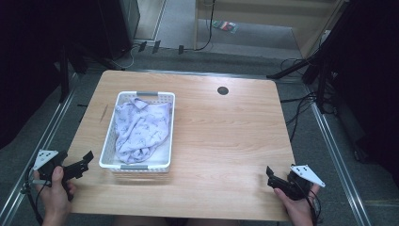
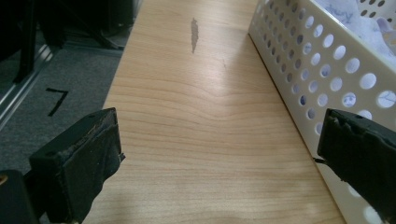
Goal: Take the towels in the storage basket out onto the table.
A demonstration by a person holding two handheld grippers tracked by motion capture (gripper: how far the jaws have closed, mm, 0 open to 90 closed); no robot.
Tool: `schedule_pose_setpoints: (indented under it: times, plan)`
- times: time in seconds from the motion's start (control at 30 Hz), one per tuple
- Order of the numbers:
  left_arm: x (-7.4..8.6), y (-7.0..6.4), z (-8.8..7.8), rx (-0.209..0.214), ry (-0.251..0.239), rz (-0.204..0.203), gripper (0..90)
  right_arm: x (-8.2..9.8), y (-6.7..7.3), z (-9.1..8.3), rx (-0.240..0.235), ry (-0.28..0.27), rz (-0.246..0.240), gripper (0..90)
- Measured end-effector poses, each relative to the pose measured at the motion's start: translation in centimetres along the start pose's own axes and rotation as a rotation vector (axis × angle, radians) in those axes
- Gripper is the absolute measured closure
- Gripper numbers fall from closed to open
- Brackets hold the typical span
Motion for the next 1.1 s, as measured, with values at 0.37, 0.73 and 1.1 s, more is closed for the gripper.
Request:
schedule_pose_setpoints:
  times: [0.37, 0.73, 1.1]
  plan:
    - [-3.5, -2.3, -3.0, -0.012, -0.092, 0.019, 0.0, 0.0, 0.0, 0.0, -0.003, -0.003, 0.001, 5.8]
    - [-6.3, -7.0, -2.3, 0.042, -0.090, 0.089, 0.0, 0.0, 0.0, 0.0, 0.000, -0.001, 0.000, 5.8]
    - [-8.1, -11.4, 0.6, 0.054, -0.032, 0.168, 0.0, 0.0, 0.0, 0.0, -0.003, -0.003, 0.002, 5.8]
Point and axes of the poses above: each handheld gripper's, and its own axes: z roughly forward along the jaws, x roughly out of its underside, y roughly to its left, the point moved 3 cm from there along z, roughly forward along the jaws, and after that the axes turned 6 degrees about y, right-handed, at the moved point
